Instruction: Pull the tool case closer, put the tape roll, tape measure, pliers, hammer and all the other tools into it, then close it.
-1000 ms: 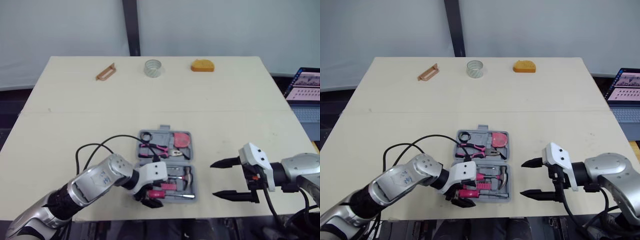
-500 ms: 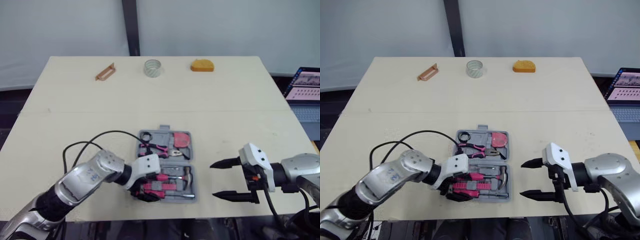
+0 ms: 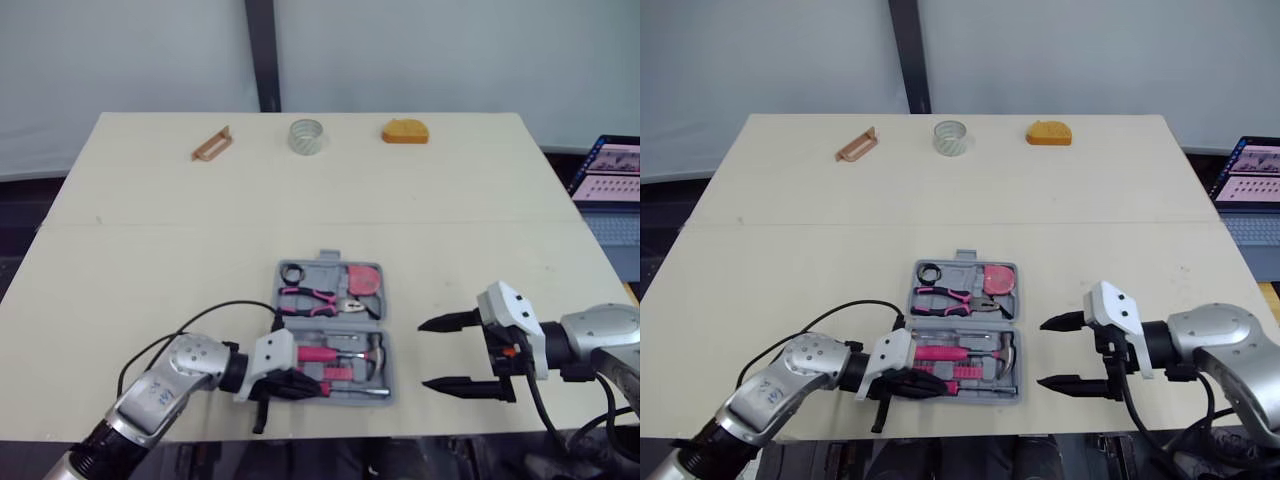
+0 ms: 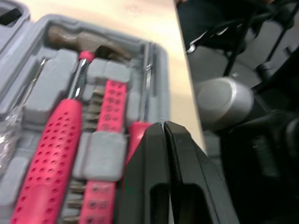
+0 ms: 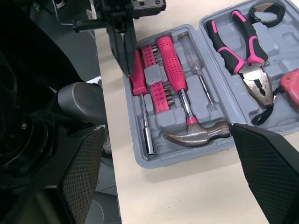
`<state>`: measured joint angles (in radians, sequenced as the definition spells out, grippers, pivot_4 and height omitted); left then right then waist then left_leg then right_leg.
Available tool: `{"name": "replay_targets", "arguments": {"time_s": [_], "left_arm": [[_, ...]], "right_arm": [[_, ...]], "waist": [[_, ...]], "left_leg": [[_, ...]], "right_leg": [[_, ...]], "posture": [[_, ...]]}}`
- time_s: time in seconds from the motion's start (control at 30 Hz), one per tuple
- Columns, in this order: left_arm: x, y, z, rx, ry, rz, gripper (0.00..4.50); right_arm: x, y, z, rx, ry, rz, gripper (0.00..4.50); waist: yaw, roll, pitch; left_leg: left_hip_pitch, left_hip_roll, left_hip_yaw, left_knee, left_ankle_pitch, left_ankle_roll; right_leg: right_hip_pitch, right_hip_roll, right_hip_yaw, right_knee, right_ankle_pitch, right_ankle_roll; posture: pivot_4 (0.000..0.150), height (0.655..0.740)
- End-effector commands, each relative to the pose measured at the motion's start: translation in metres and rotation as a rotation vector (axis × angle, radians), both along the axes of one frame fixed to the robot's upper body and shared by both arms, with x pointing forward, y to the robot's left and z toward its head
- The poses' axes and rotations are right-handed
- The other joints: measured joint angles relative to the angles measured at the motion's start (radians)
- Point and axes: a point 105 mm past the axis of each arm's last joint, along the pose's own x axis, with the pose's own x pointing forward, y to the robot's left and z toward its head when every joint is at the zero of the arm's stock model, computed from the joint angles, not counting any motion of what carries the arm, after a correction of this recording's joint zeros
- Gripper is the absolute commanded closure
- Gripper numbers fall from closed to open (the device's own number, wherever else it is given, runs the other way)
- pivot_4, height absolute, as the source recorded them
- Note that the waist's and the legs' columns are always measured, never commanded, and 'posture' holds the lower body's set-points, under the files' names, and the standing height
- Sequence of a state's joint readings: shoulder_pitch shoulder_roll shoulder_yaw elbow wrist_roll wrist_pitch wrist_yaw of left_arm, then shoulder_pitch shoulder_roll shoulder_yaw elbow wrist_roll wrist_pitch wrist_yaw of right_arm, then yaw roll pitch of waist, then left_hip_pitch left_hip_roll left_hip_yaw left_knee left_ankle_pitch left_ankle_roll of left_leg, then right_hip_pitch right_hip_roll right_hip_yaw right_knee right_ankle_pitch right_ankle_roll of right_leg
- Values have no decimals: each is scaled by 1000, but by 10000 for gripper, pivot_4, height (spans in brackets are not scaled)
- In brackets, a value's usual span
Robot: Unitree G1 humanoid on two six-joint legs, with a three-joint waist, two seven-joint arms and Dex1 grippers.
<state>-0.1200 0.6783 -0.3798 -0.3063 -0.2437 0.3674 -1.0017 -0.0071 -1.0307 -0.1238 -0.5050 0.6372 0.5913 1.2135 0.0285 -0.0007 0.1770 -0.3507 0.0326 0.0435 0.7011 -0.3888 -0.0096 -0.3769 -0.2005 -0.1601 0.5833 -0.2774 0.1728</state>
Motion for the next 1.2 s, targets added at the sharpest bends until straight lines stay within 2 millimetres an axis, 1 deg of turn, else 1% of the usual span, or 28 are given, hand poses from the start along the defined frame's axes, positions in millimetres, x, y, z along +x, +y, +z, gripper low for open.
{"name": "replay_targets", "arguments": {"time_s": [0.03, 0.3, 0.47, 0.6, 0.7, 1.03, 1.13, 1.2], "left_arm": [[-4, -4, -6, -2, -26, -14, 44615], [-3, 1, -20, 46, -36, -2, 44615], [-1, 0, -19, 38, -38, 7, 44615], [-2, 2, -23, 51, -6, 26, 44615], [-5, 6, -31, 87, 25, 24, 44615], [-7, 16, -51, 209, 43, 29, 44615], [-7, 16, -51, 206, 47, 30, 44615], [-6, 13, -47, 176, 46, 28, 44615]], "right_arm": [[0, 1, 5, 13, -22, -3, 0], [0, 1, 6, 15, -24, -4, 0], [0, 1, 6, 14, -23, -4, 0], [1, 1, 5, 13, -22, -5, 0], [1, 1, 5, 12, -22, -5, 0], [1, 0, 5, 8, -23, -8, 0], [1, 0, 5, 8, -25, -8, 0], [2, 0, 6, 8, -26, -9, 0]], "waist": [[-2, 0, 0], [-1, 0, 0], [-1, 0, 0], [-1, 0, 0], [-1, 0, 0], [-2, 2, -2], [-1, 4, -4], [-1, 4, -4]], "left_leg": [[0, 0, 0, 0, 0, 0], [0, 0, 0, 0, 0, 0], [0, 0, 0, 0, 0, 0], [0, 0, 0, 0, 0, 0], [0, 0, 0, 0, 0, 0], [1, 0, 0, 0, 0, 0], [2, 0, 0, -1, 0, 0], [3, 0, 0, -1, 0, 0]], "right_leg": [[0, 0, 0, 0, 0, 0], [0, 0, 0, 0, 0, 0], [0, 0, 0, 0, 0, 0], [0, 0, 0, 0, 0, 0], [0, 0, 0, 0, 0, 0], [1, 0, 0, 0, 0, 0], [2, 0, 0, 0, 0, 0], [2, 0, 0, 0, 0, 0]], "posture": [[1500, 7400], [1500, 7400], [1500, 7400], [1500, 7400], [1500, 7400], [1500, 7400], [1500, 7400], [1500, 7400]]}}
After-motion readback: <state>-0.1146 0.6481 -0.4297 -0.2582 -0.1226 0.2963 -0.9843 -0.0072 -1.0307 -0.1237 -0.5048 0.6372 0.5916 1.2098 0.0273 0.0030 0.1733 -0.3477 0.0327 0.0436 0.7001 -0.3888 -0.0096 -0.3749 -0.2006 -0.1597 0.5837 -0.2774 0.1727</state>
